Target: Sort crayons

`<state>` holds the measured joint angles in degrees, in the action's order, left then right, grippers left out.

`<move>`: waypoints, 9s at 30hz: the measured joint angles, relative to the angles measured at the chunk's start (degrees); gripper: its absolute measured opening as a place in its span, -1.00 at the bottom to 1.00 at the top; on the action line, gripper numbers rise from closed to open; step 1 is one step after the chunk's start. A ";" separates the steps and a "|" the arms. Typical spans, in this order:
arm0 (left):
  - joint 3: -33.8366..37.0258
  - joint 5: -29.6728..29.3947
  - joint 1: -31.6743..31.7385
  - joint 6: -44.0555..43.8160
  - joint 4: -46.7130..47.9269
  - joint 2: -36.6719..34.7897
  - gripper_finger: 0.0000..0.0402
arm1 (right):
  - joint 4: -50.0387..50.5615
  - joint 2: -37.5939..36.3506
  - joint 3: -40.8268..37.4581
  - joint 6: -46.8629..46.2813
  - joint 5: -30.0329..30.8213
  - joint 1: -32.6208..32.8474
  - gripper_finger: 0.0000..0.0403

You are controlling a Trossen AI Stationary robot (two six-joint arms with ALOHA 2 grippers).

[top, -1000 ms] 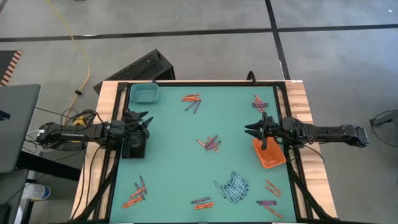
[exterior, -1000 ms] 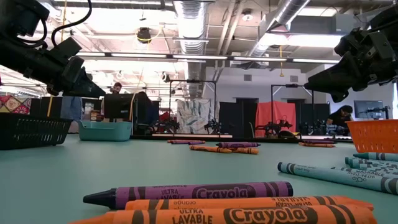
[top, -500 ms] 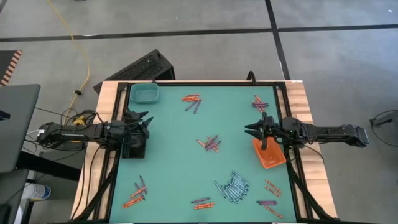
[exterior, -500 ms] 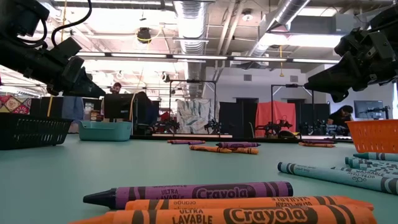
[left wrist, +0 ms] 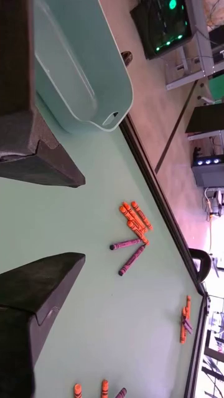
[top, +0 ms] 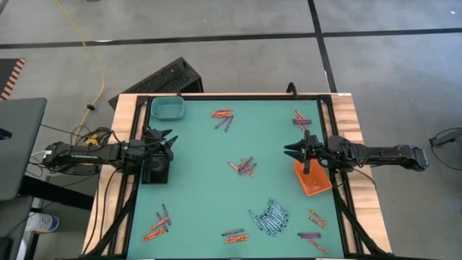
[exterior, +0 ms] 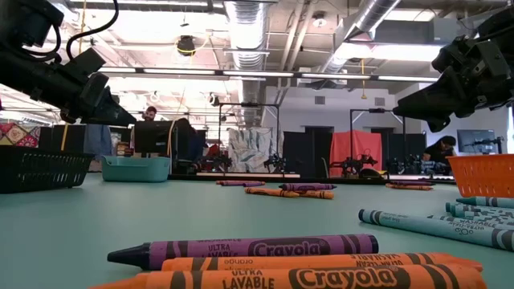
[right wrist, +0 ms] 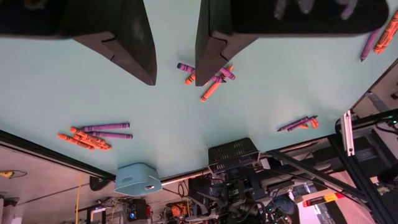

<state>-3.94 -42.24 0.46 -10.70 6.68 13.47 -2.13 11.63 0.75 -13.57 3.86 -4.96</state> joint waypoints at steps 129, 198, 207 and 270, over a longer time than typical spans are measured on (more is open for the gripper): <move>-0.01 0.04 0.00 0.00 0.24 0.00 -0.12 | 49.54 116.76 98.32 -13.00 3.62 8.08 -0.59; -0.01 0.02 0.01 0.00 0.28 0.00 -0.12 | 41.13 117.10 98.18 5.98 1.09 15.86 -0.92; -0.01 0.02 0.01 0.00 0.28 0.00 -0.12 | 41.26 117.10 98.18 6.59 1.68 15.86 -0.99; -0.01 0.02 -0.02 0.00 0.28 -0.02 -0.12 | 74.54 116.90 117.37 -19.59 5.77 12.74 -1.00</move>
<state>-3.95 -42.22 0.45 -10.70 6.96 13.45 72.40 128.53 118.13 -33.16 9.63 7.77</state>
